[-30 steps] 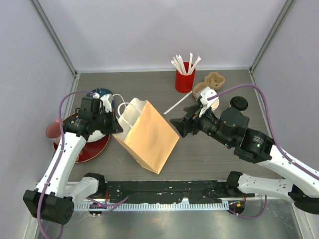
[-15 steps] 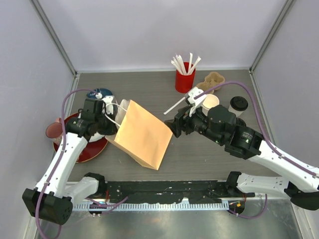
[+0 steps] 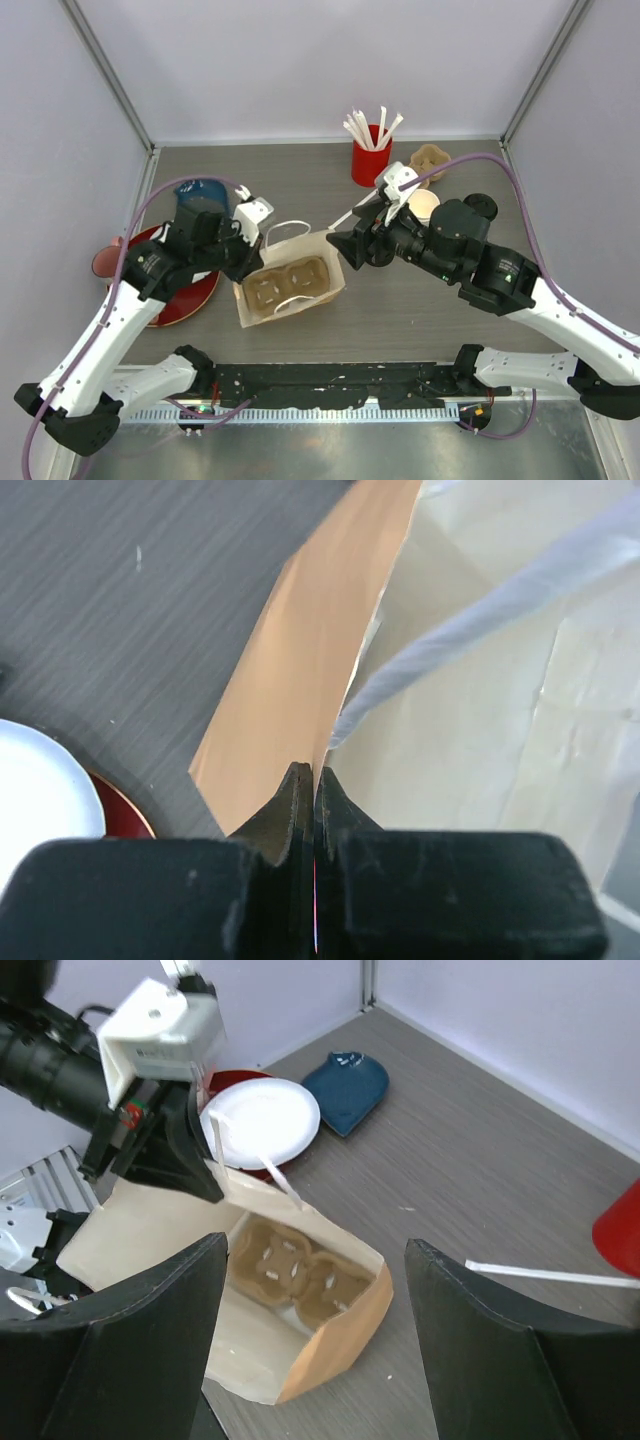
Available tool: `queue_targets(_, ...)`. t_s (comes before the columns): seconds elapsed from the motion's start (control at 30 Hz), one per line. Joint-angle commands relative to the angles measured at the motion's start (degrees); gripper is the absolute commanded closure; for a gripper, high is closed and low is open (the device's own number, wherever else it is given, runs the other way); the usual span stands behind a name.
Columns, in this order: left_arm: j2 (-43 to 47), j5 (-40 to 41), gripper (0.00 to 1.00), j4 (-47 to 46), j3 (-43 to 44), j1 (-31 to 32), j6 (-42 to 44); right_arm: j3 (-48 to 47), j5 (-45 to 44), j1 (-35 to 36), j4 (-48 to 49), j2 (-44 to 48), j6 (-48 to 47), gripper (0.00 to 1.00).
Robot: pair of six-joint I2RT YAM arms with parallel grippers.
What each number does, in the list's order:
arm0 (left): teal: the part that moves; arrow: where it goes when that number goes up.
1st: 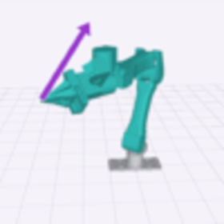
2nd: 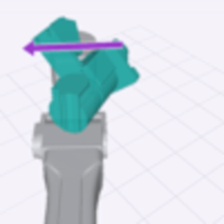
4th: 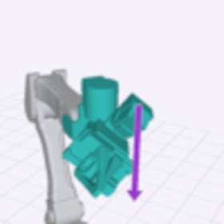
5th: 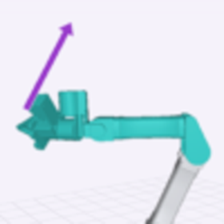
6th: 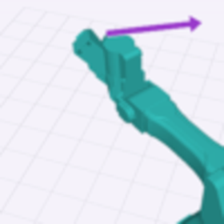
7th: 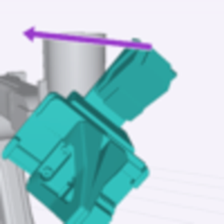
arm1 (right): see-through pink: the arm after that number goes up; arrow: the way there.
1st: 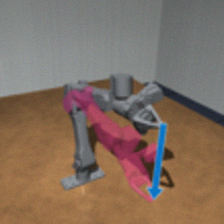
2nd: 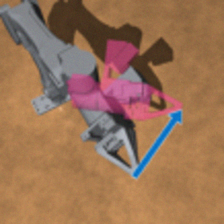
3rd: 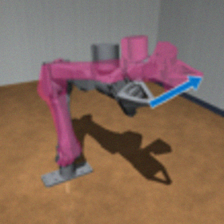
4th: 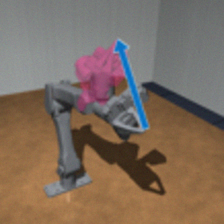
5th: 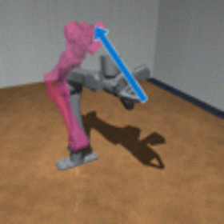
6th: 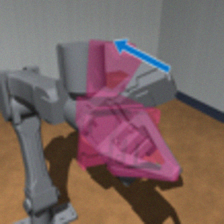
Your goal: Pack the takeout coffee
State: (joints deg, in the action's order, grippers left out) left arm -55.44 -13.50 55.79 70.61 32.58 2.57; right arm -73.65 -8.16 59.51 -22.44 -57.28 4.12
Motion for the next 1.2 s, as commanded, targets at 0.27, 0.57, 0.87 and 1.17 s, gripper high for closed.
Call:
queue_targets(0.27, 0.2, -2.2, 1.00, 4.9, 2.7, 4.8, 11.8, -9.5, 10.1, 0.1, -8.2, -4.6, -5.2, 0.23)
queue_targets(0.57, 0.9, -1.9, 1.00, 5.7, 4.6, 6.4, 17.6, -10.4, 7.4, -3.4, -7.5, -5.6, -12.1, 0.16)
queue_targets(0.87, -2.2, -0.7, 1.00, 8.4, 8.7, 7.5, 21.2, -18.1, 27.9, -24.6, -4.8, -18.3, -10.0, 0.16)
queue_targets(1.17, -4.0, -1.4, 1.00, 8.6, 8.7, 10.4, 18.9, -21.8, 36.5, -27.4, -1.5, -25.0, -10.3, 0.16)
